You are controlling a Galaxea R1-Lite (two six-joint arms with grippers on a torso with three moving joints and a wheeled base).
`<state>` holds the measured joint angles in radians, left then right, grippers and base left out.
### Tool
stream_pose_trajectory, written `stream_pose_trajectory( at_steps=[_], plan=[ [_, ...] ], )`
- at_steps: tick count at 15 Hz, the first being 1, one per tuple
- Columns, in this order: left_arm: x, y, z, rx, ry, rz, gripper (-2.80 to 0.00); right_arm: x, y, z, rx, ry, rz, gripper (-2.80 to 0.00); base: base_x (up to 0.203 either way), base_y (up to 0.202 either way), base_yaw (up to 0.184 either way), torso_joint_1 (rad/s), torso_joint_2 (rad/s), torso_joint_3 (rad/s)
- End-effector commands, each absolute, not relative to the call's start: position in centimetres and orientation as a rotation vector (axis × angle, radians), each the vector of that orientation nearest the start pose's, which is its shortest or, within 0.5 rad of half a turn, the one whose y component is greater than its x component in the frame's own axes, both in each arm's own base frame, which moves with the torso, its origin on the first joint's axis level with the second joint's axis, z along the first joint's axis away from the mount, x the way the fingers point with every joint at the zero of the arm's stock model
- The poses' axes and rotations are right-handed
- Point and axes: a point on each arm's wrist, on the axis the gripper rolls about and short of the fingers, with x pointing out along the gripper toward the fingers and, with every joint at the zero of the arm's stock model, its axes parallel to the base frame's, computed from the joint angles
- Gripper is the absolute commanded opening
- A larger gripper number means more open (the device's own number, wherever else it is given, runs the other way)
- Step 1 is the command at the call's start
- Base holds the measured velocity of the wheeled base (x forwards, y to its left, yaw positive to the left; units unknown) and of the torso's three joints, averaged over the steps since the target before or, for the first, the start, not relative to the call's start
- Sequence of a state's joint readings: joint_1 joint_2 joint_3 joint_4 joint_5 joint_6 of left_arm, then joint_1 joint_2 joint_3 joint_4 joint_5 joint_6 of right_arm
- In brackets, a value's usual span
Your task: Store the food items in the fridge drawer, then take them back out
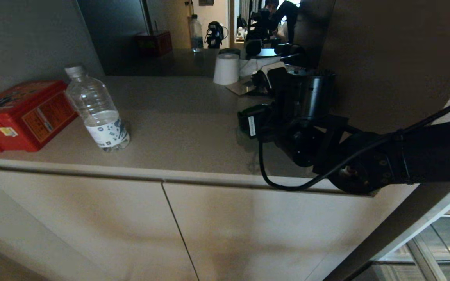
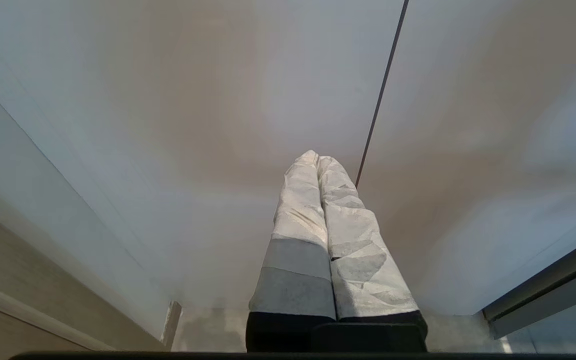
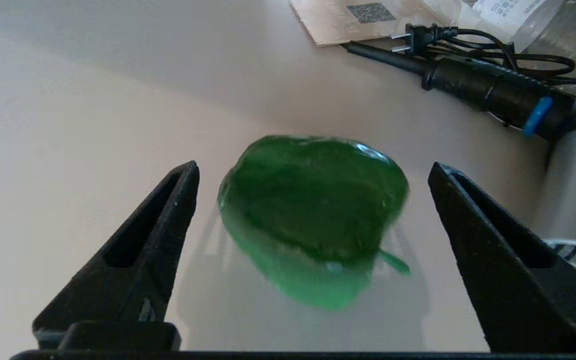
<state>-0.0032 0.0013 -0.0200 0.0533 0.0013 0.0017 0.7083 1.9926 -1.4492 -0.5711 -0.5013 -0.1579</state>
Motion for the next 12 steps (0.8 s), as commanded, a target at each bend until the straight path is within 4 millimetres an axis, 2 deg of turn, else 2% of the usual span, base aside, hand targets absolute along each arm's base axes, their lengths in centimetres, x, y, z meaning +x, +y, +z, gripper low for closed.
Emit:
stream_pose_trajectory(
  at_steps=[1,5,12],
  plan=[
    [-2.4,0.0,7.6,0.002,0.035,-0.002,-2.80,33.1,26.3,24.1,-0.150,-0.029,0.193,0.00,0.000,0.000,0.000,0.000,0.00,0.000],
    [-2.4,0.0,7.6,0.002,0.035,-0.002,-2.80,34.4,26.7,23.5,-0.150,-0.029,0.187,0.00,0.000,0.000,0.000,0.000,0.00,0.000],
    [-2.4,0.0,7.6,0.002,0.035,-0.002,-2.80,35.3,27.2,22.3,-0.159,-0.014,0.185,0.00,0.000,0.000,0.000,0.000,0.00,0.000]
  ],
)
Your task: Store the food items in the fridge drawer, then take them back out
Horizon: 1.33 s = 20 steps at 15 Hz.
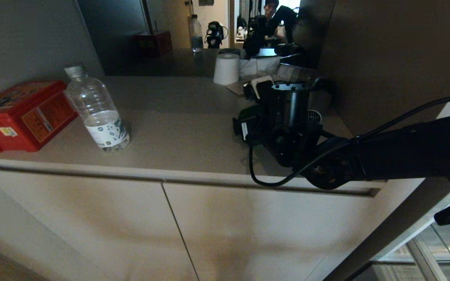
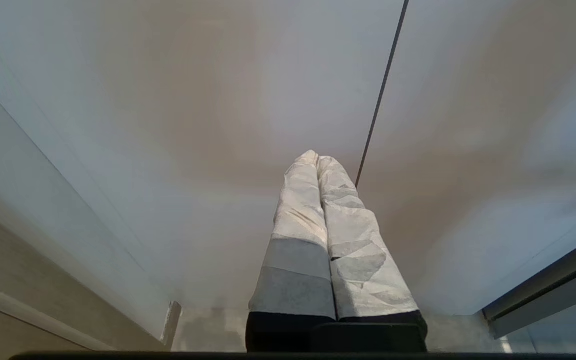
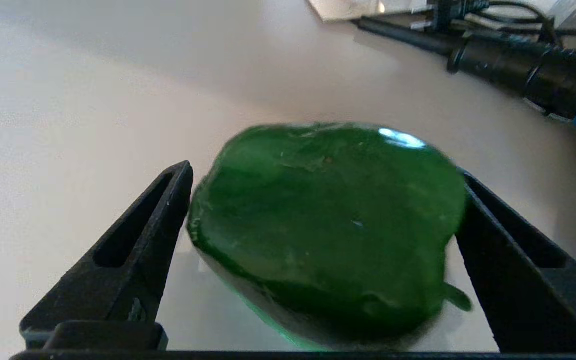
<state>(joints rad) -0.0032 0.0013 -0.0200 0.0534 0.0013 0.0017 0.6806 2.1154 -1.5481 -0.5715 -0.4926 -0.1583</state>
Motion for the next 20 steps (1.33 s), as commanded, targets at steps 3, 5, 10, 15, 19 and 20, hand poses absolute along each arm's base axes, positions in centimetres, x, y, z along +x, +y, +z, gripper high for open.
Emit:
stream_pose_trajectory(
  at_steps=[3,5,10,15,19,20],
  plan=[
    [-2.4,0.0,7.6,0.002,0.035,-0.002,-2.80,35.3,27.3,21.9,-0.165,-0.004,0.184,0.00,0.000,0.000,0.000,0.000,0.00,0.000],
    [-2.4,0.0,7.6,0.002,0.035,-0.002,-2.80,35.2,27.2,21.8,-0.162,-0.008,0.183,0.00,0.000,0.000,0.000,0.000,0.00,0.000],
    [-2.4,0.0,7.6,0.000,0.035,-0.002,-2.80,35.1,27.1,21.2,-0.164,-0.007,0.177,0.00,0.000,0.000,0.000,0.000,0.00,0.000],
    [-2.4,0.0,7.6,0.002,0.035,-0.002,-2.80,34.8,26.9,21.7,-0.155,-0.016,0.176,-2.80,0.000,0.000,0.000,0.000,0.00,0.000],
    [-2.4,0.0,7.6,0.004,0.035,-0.003,-2.80,32.4,25.8,23.7,-0.141,-0.036,0.181,-2.80,0.000,0.000,0.000,0.000,0.00,0.000],
    [-2.4,0.0,7.6,0.002,0.035,-0.003,-2.80,31.4,25.2,23.8,-0.144,-0.030,0.180,-2.80,0.000,0.000,0.000,0.000,0.00,0.000]
  ],
)
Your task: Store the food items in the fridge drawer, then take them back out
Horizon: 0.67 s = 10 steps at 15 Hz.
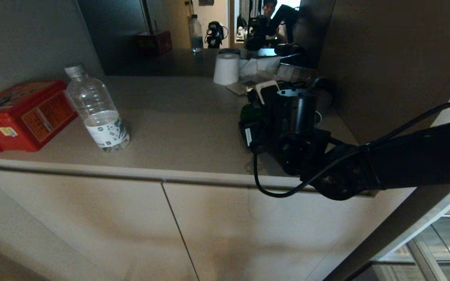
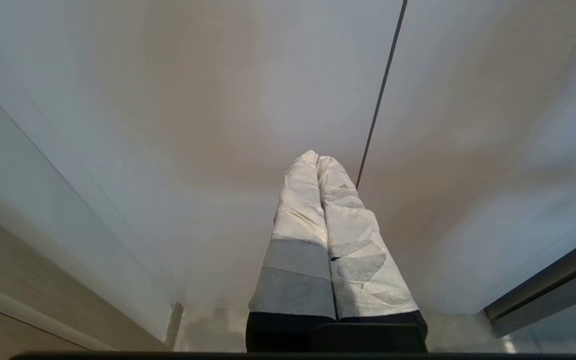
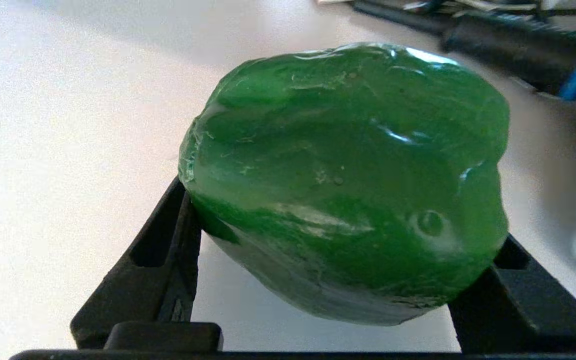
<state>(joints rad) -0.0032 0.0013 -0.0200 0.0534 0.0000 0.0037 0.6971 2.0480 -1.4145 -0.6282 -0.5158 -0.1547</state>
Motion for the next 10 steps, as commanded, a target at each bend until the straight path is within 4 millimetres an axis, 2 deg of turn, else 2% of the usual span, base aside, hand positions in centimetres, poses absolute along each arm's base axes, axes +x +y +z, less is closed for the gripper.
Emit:
stream_pose_trajectory(
  at_steps=[1,4,8,10],
  plan=[
    [-2.4,0.0,7.6,0.002,0.035,-0.003,-2.80,30.4,24.5,23.5,-0.150,-0.022,0.182,-2.80,0.000,0.000,0.000,0.000,0.00,0.000],
    [-2.4,0.0,7.6,0.001,0.035,-0.003,-2.80,26.5,21.9,24.1,-0.144,-0.032,0.197,-2.80,0.000,0.000,0.000,0.000,0.00,0.000],
    [-2.4,0.0,7.6,0.000,0.035,-0.003,-2.80,24.0,22.1,24.6,-0.135,-0.043,0.234,-2.80,0.000,0.000,0.000,0.000,0.00,0.000],
    [-2.4,0.0,7.6,0.000,0.035,-0.003,-2.80,23.5,22.3,25.0,-0.132,-0.052,0.244,-2.80,0.000,0.000,0.000,0.000,0.00,0.000]
  ],
)
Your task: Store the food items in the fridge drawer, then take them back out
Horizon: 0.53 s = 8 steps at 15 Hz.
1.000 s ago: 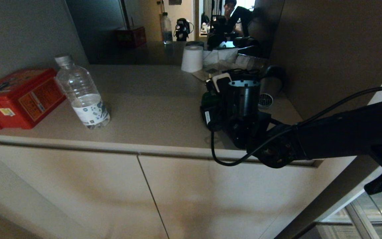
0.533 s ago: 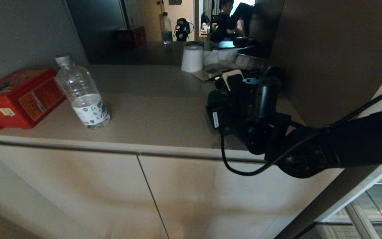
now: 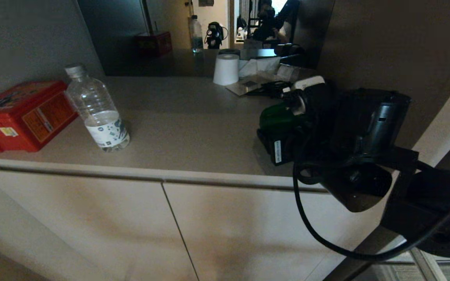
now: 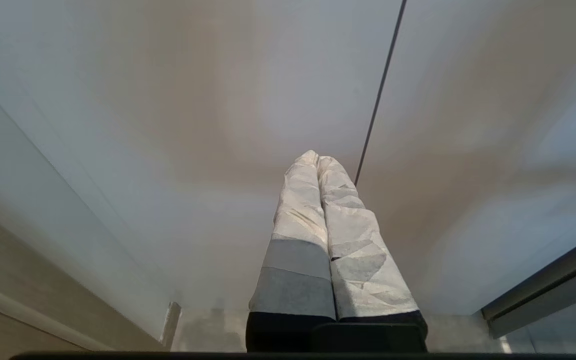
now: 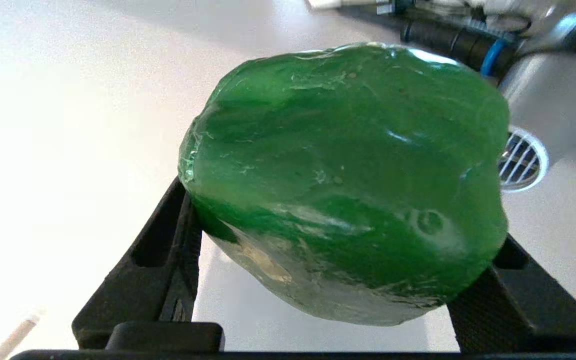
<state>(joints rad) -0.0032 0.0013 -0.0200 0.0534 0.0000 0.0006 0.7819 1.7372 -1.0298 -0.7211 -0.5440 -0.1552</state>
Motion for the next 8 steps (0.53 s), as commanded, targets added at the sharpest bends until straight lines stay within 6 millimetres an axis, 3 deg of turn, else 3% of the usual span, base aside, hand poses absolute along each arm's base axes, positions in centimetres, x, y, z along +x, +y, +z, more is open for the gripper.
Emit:
stream_pose_trajectory(
  at_steps=[1,3,8],
  plan=[
    [-2.4,0.0,7.6,0.001,0.035,-0.002,-2.80,23.5,22.3,25.1,-0.136,-0.054,0.247,-2.80,0.000,0.000,0.000,0.000,0.00,0.000],
    [-2.4,0.0,7.6,0.000,0.035,-0.003,-2.80,22.9,23.2,24.5,-0.146,-0.041,0.279,-2.80,0.000,0.000,0.000,0.000,0.00,0.000],
    [-2.4,0.0,7.6,0.000,0.035,-0.003,-2.80,23.7,24.3,21.5,-0.190,0.032,0.251,-2.80,0.000,0.000,0.000,0.000,0.00,0.000]
  ],
)
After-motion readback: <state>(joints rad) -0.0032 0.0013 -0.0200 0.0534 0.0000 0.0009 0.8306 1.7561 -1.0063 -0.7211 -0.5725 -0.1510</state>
